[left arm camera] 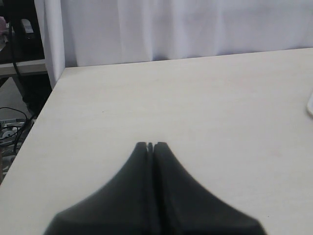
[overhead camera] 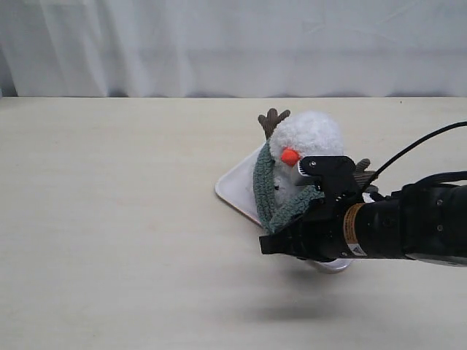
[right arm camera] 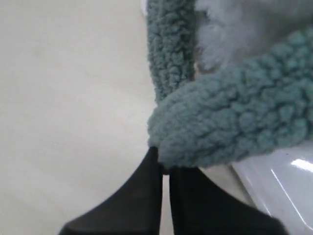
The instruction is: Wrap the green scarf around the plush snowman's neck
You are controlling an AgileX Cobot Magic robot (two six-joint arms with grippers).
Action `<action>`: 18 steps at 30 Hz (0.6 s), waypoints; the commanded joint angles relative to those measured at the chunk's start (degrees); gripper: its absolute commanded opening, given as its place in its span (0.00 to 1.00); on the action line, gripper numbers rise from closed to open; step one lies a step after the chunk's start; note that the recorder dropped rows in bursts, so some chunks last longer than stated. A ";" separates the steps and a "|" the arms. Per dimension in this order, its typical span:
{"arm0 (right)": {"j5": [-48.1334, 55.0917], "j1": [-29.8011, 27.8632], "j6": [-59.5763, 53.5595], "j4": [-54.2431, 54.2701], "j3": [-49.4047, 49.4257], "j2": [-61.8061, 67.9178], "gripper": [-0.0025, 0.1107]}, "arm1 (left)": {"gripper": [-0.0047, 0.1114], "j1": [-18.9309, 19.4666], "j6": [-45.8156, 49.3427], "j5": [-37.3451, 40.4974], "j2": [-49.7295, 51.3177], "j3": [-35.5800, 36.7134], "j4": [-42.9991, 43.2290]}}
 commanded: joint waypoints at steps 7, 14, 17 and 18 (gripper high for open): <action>-0.49 -0.01 -1.00 -0.10 0.20 0.46 0.32 | 0.04 -0.40 0.22 -0.67 -0.18 0.14 -0.17; -0.72 -0.01 2.11 -0.78 0.98 -0.70 0.51 | 0.04 -0.40 0.22 -0.67 -0.18 0.14 -0.17; -2.61 -0.01 2.76 -1.35 2.70 -2.97 0.51 | 0.04 -0.40 0.22 -0.67 -0.18 0.14 -0.17; -3.89 -0.01 3.03 -1.81 3.40 -3.68 0.51 | 0.04 -0.40 0.22 -0.67 -0.18 0.14 -0.17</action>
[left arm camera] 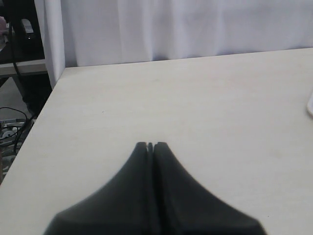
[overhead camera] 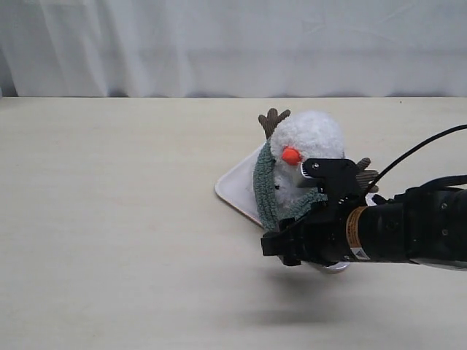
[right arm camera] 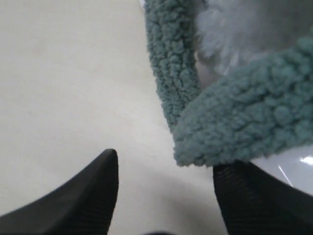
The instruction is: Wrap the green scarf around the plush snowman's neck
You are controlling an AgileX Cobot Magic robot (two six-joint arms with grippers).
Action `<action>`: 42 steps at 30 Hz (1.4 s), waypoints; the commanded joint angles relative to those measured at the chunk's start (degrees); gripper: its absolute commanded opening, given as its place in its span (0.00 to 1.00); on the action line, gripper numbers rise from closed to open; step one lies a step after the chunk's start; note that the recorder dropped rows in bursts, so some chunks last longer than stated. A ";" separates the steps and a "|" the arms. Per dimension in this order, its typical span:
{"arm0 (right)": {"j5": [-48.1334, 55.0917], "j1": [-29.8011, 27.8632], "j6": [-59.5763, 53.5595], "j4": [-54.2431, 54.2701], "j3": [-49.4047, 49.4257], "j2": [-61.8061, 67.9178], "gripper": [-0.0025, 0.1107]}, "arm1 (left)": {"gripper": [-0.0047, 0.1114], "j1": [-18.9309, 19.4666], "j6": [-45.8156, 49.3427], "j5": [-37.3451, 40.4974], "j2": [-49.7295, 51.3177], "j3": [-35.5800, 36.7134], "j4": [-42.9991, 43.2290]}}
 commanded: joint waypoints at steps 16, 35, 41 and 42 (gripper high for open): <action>-31.45 -0.01 18.45 -20.52 4.21 -14.84 0.51 | 0.04 -0.40 0.22 -0.67 -0.18 0.14 -0.17; -20.80 -0.01 18.99 -25.04 4.21 -40.65 0.51 | 0.04 -0.40 0.22 -0.67 -0.18 0.14 -0.17; 11.04 -0.01 38.84 -39.04 7.07 -46.21 0.49 | 0.04 -0.40 0.22 -0.67 -0.18 0.14 -0.17; 15.86 -0.01 38.65 -39.19 8.24 -46.21 0.48 | 0.04 -0.40 0.22 -0.67 -0.18 0.14 -0.17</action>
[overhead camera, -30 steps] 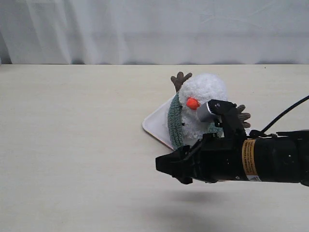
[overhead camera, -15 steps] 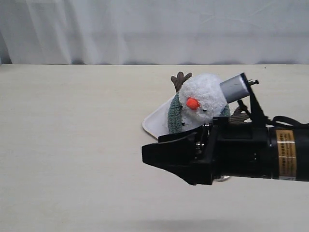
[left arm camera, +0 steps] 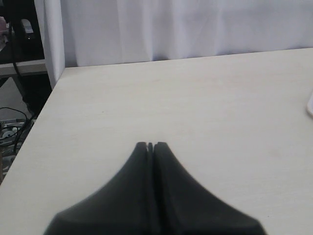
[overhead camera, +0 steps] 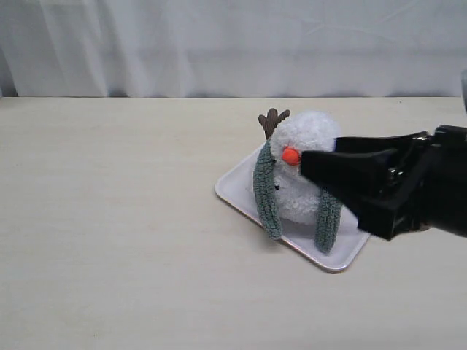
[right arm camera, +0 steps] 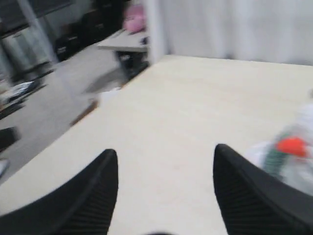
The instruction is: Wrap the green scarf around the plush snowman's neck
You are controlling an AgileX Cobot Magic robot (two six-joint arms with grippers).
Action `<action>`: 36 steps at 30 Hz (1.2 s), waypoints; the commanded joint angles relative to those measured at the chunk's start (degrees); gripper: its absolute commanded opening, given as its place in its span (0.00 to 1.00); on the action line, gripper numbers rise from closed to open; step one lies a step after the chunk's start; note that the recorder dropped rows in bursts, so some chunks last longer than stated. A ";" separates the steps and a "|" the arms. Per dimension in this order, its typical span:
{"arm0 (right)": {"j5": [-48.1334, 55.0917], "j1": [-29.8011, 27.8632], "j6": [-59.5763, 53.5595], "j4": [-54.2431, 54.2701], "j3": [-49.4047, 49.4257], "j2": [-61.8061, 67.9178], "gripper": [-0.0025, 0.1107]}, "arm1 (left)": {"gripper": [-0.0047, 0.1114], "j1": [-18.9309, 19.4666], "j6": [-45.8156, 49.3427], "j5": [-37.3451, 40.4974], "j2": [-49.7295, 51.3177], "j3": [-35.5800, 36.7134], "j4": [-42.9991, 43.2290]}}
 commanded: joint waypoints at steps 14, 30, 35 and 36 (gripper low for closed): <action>49.44 -5.07 -77.12 70.10 -19.89 24.75 0.27 | 0.04 -0.40 0.22 -0.67 -0.18 0.14 -0.17; 39.03 -12.62 -106.75 98.39 -17.24 36.99 0.33 | 0.04 -0.40 0.22 -0.67 -0.18 0.14 -0.17; 36.80 -12.62 -112.04 104.41 -17.19 39.39 0.33 | 0.04 -0.40 0.22 -0.67 -0.18 0.14 -0.17; 36.69 -12.62 -113.25 105.42 -17.19 39.71 0.33 | 0.04 -0.40 0.22 -0.67 -0.18 0.14 -0.17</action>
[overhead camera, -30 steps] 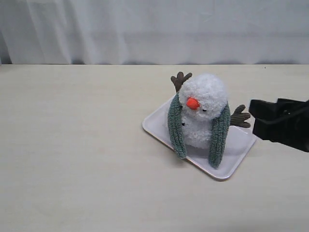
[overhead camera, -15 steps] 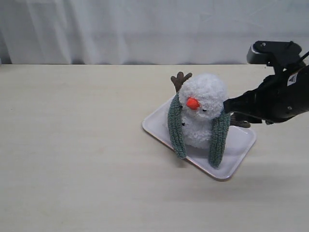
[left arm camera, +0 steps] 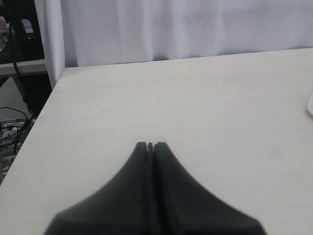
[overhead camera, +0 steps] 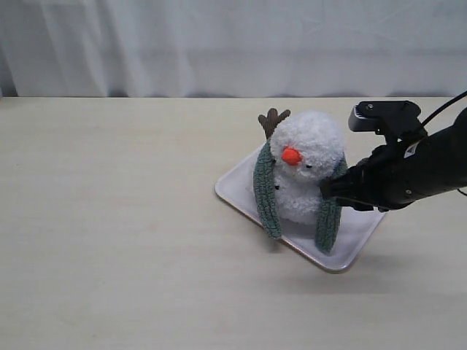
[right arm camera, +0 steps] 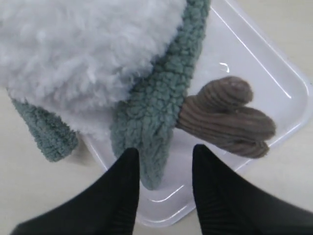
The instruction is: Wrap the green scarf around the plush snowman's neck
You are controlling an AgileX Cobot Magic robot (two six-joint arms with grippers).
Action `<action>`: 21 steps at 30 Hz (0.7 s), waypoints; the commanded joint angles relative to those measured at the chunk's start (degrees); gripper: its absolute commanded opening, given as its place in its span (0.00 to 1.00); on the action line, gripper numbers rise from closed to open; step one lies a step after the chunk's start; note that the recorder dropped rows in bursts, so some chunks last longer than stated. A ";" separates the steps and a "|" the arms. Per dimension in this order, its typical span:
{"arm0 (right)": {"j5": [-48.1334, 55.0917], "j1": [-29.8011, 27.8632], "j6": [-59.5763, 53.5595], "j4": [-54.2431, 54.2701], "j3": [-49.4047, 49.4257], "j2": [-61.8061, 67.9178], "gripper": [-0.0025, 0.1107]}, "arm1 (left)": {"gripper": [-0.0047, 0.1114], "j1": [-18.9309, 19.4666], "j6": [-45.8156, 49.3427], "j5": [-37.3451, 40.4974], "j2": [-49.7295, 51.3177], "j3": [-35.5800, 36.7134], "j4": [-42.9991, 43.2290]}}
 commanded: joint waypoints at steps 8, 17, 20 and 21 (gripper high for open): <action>-2.29 -0.11 -16.07 15.84 0.26 4.21 0.33 | 0.04 -0.40 0.22 -0.67 -0.18 0.14 -0.17; -2.80 -0.11 -23.45 23.80 0.26 4.22 0.33 | 0.04 -0.40 0.22 -0.67 -0.18 0.14 -0.17; -2.44 -0.11 -29.25 29.49 0.26 4.22 0.33 | 0.04 -0.40 0.22 -0.67 -0.18 0.14 -0.17; -2.24 -0.11 -30.82 31.14 0.26 4.22 0.33 | 0.04 -0.40 0.22 -0.67 -0.18 0.14 -0.17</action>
